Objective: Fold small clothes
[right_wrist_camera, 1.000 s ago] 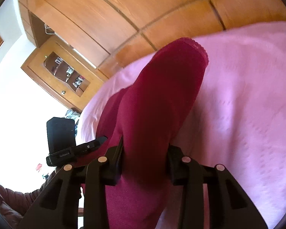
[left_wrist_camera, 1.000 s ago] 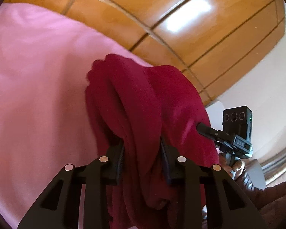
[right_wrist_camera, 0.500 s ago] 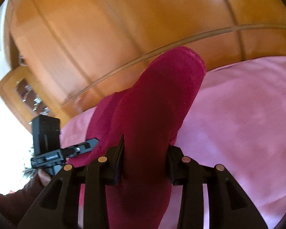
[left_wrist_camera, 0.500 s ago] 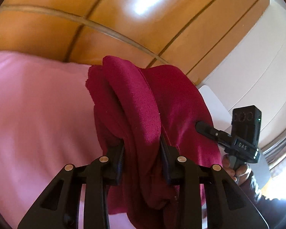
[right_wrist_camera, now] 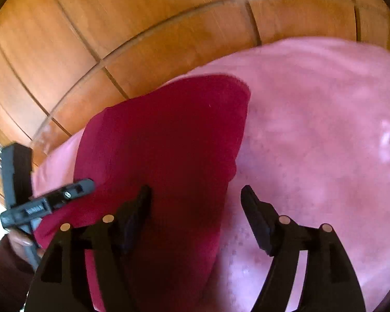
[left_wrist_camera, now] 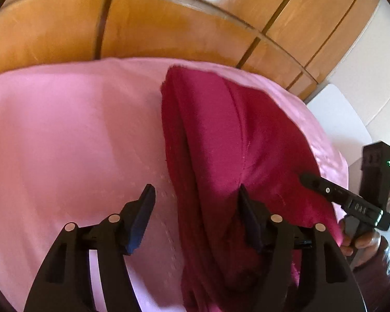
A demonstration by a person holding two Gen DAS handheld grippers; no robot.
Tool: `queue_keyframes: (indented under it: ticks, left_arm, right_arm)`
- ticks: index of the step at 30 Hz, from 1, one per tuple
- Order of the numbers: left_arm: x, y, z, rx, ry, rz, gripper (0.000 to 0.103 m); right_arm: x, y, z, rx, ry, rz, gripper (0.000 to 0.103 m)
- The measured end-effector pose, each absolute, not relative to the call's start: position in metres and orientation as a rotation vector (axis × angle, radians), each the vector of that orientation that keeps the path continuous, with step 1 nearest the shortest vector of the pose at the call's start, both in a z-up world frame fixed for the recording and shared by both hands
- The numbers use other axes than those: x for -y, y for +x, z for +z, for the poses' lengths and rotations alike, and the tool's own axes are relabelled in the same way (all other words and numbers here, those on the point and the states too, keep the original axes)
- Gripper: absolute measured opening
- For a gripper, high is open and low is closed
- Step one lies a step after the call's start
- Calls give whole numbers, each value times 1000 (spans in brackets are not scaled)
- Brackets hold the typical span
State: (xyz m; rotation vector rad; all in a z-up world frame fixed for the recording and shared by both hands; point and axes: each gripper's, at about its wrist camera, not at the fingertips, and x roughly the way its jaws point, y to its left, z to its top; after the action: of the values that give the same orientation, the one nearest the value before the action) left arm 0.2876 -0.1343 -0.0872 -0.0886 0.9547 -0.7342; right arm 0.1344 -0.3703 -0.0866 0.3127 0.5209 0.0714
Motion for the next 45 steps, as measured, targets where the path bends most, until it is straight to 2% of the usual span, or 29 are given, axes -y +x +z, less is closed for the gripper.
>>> queue_keyframes:
  ticks: [2,4,6,8,10,12,16,20,23,24,25,28,29,30,34,39,45]
  left_arm:
    - [123,276,-77,-917,-92,-670,63]
    - [115,257,-63,-868,-94,-639,63]
    - [110,230,-49,-805,-85,-634,63]
    - [107,213,-43,-769,-82,-647,63]
    - [112,204,-44,-753,-32,-628,63]
    - [122,201,-58,-777,50,-586,63]
    - [122,212,-88,-830,116,-530,70]
    - [115,206,-85,-828,86,-517,70]
    - [109,196,-76,-812,63,-490,71]
    - [107,189,-73,-803,63,-486,71]
    - [105,183,-68,-790,60,-479,71]
    - [96,162,-56,-742,51,-454,71]
    - [94,157,-54,-734,48,-448,73]
    - [91,151,-50,-722,45,-435,80]
    - [81,127,-40,-664,53,-392,91]
    - [70,105,-31,-625,45,-373,94]
    - [61,86,-29,-598,46,-329,99]
  right_arm:
    - [365,110,-78,-473,248,36,70]
    - [354,87,-69,-444,206,37,61]
    - [342,69,-67,-430,166,41,57]
    - [326,55,-72,-429,119,41,45]
    - [310,48,-82,-441,81,37,21]
    - [292,52,-96,-480,68,56,12]
    - [277,69,-123,-544,82,25,11]
    - [279,66,-118,-542,128,12,12]
    - [278,58,-114,-533,129,4,19]
    - [280,61,-110,-528,129,0,27]
    - [278,58,-107,-515,131,-10,39]
    - [267,47,-99,-472,124,-37,59]
    - [264,44,-97,-461,117,-52,61]
    - [261,41,-94,-450,112,-71,65]
    - [254,27,-86,-389,128,-147,89]
    - [251,17,-82,-366,168,-205,100]
    - [244,10,-87,-377,191,-273,100]
